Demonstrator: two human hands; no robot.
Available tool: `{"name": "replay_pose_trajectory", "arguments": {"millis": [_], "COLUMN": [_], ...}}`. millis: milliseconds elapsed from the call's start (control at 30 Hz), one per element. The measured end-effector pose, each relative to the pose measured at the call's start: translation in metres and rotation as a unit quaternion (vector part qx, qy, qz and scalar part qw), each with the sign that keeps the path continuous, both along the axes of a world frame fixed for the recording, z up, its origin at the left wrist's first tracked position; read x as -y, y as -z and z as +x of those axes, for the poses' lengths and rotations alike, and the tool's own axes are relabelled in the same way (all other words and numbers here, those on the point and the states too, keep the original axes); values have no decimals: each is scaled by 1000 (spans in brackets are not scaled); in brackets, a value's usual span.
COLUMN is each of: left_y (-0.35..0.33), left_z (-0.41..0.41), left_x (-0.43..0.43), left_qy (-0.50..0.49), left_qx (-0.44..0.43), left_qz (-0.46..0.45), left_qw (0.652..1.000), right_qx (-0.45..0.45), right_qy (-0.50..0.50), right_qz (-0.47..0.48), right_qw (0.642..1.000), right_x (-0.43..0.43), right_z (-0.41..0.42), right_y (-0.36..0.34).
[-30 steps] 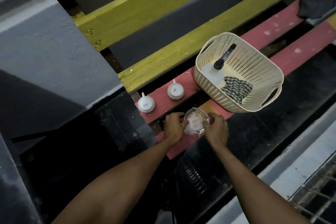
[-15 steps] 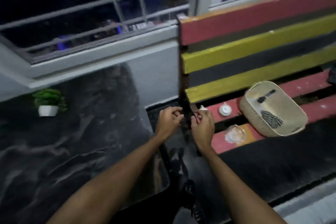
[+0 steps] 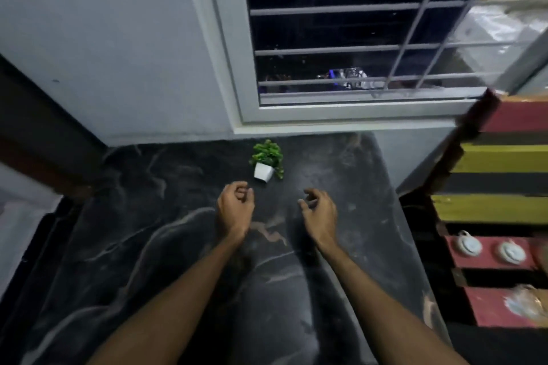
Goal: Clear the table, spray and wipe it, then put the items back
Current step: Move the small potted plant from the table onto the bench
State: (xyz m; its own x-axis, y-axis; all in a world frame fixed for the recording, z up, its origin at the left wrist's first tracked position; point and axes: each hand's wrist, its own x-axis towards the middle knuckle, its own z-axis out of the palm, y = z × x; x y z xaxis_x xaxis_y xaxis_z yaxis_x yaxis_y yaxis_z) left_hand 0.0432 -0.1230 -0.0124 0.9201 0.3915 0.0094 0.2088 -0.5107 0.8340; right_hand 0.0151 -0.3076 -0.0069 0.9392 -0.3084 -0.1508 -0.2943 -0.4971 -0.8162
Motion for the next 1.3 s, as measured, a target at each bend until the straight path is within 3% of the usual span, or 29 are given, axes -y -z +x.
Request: {"name": "replay_pose_trajectory", "arguments": {"millis": [300, 567, 733, 967, 1167, 1300], "left_y": [45, 65, 59, 23, 8, 22], "left_z": [81, 130, 103, 36, -47, -101], "left_x": [-56, -23, -4, 104, 275, 375], "left_qy": [135, 170, 143, 212, 354, 391], "left_qx": [-135, -143, -131, -115, -123, -141], "left_qz": [-6, -84, -135, -267, -262, -239], "left_qw": [981, 971, 972, 933, 889, 878], "right_qx": [-49, -30, -15, 75, 101, 97], "right_qy": [16, 18, 64, 182, 313, 338], "right_qz": [6, 41, 114, 213, 185, 160], "right_qw": [999, 999, 991, 957, 926, 922], "right_x": [-73, -88, -65, 36, 198, 292], "right_z": [81, 119, 96, 14, -95, -157], "right_y": [35, 53, 41, 9, 8, 20]}}
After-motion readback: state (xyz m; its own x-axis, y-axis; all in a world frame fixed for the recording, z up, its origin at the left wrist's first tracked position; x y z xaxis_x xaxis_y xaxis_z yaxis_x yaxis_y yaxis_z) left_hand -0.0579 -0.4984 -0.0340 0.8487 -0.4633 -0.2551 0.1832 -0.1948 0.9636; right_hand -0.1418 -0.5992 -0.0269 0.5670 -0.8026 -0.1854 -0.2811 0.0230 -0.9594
